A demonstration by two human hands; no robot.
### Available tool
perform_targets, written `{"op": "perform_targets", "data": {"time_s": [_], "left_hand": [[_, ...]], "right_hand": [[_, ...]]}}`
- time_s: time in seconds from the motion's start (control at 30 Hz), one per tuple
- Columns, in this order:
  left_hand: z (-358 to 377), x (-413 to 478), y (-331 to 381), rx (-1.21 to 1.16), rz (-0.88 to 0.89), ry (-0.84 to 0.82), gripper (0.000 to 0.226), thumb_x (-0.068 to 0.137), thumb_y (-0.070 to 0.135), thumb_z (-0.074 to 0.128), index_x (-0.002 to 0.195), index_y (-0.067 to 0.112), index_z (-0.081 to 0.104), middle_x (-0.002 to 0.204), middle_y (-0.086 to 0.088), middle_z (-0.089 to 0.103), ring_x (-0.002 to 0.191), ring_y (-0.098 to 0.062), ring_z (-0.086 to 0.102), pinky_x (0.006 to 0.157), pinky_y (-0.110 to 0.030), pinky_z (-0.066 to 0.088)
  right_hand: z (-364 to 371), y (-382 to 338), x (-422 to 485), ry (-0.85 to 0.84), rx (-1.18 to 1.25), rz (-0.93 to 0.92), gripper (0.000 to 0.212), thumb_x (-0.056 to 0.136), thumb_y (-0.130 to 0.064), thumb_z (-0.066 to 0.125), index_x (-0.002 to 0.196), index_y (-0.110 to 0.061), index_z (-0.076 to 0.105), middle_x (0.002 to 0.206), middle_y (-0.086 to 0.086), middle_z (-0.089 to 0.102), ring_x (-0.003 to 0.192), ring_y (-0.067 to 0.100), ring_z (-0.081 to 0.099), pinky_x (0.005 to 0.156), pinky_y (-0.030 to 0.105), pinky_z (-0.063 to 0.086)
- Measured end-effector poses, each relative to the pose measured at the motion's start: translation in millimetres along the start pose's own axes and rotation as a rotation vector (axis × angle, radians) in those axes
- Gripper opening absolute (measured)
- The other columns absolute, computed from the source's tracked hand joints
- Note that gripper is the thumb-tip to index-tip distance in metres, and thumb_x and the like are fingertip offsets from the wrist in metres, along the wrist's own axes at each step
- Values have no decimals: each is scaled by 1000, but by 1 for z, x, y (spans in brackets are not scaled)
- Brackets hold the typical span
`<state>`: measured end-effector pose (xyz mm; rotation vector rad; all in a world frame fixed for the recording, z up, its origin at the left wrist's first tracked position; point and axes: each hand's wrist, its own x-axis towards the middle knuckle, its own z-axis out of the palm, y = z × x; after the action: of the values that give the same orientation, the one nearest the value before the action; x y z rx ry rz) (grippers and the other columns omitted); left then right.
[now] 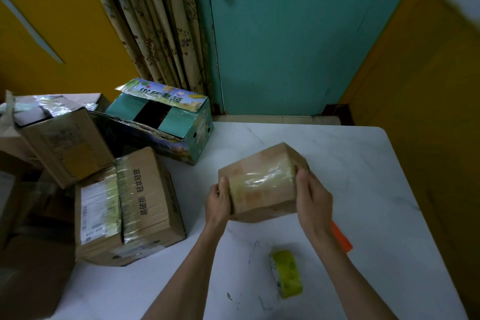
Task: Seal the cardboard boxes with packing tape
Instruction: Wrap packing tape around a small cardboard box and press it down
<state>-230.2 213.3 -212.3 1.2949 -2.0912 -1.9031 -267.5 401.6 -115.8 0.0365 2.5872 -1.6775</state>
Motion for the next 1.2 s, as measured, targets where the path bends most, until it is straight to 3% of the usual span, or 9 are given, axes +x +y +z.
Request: {"op": "perform_targets", "data": {"time_s": [0.07, 0.17, 0.27, 0.4, 0.53, 0.63, 0.83, 1.07, 1.2], "left_hand": [[3, -6, -4, -17, -59, -55, 58, 104, 59, 31, 127, 14, 59, 120, -8, 65, 110, -29, 62, 98, -49, 52], [2, -11, -6, 2, -150, -128, 62, 105, 59, 25, 137, 15, 54, 127, -11, 63, 115, -32, 61, 102, -48, 51], [-8, -25, 11, -139, -171, -165, 68, 102, 66, 23, 122, 21, 69, 110, -11, 75, 100, -25, 70, 85, -38, 56], [-26, -46, 44, -405, -57, -247, 68, 100, 67, 30, 125, 19, 70, 116, -6, 75, 107, -21, 72, 92, -39, 56], [-26, -53, 56, -170, 164, -191, 32, 102, 45, 53, 123, 25, 66, 109, 5, 75, 95, -7, 72, 74, -19, 56], [-22, -50, 58, -30, 250, -159, 29, 106, 40, 46, 126, 24, 59, 115, 5, 71, 100, -9, 70, 76, -16, 54], [-17, -53, 67, 125, 244, -89, 40, 94, 47, 66, 127, 32, 51, 104, 20, 64, 87, 9, 59, 66, -11, 49], [-18, -52, 64, 234, 287, -95, 49, 99, 50, 56, 133, 16, 51, 116, 2, 67, 98, -12, 66, 78, -29, 57], [-20, -54, 66, 320, 318, -105, 46, 107, 47, 38, 137, 13, 47, 119, -4, 65, 100, -19, 64, 83, -36, 56]], "right_hand": [[4, -5, -7, -89, -201, -184, 40, 103, -45, 39, 132, -28, 62, 136, -17, 52, 131, 9, 44, 106, 26, 37], [20, -6, -13, -254, -546, -340, 61, 101, -58, 25, 151, -26, 37, 160, -9, 28, 149, 16, 18, 121, 38, 18], [40, -9, -26, -311, -719, -423, 60, 100, -59, 16, 149, -33, 40, 161, -1, 30, 147, 24, 25, 114, 50, 26], [62, -15, -31, -258, -707, -510, 44, 98, -53, 36, 131, -39, 60, 152, -1, 45, 133, 23, 40, 98, 46, 37], [63, -17, -18, -79, -661, -351, 67, 80, -64, 61, 138, -30, 54, 153, 3, 41, 135, 29, 37, 101, 51, 33], [50, -21, -2, -111, -470, 59, 112, 72, -70, 70, 156, -17, 18, 162, 8, 22, 145, 30, 26, 115, 49, 31], [46, -9, 9, -184, -49, 334, 76, 63, -70, 78, 118, -20, 60, 110, -6, 68, 94, 12, 64, 82, 32, 56], [43, 0, 8, -185, -137, 184, 42, 94, -54, 54, 107, -15, 62, 96, -3, 66, 86, 14, 63, 74, 30, 52], [40, 4, 8, -117, -211, 87, 44, 107, -33, 32, 69, -17, 46, 64, -2, 51, 60, 14, 49, 59, 27, 35]]}}
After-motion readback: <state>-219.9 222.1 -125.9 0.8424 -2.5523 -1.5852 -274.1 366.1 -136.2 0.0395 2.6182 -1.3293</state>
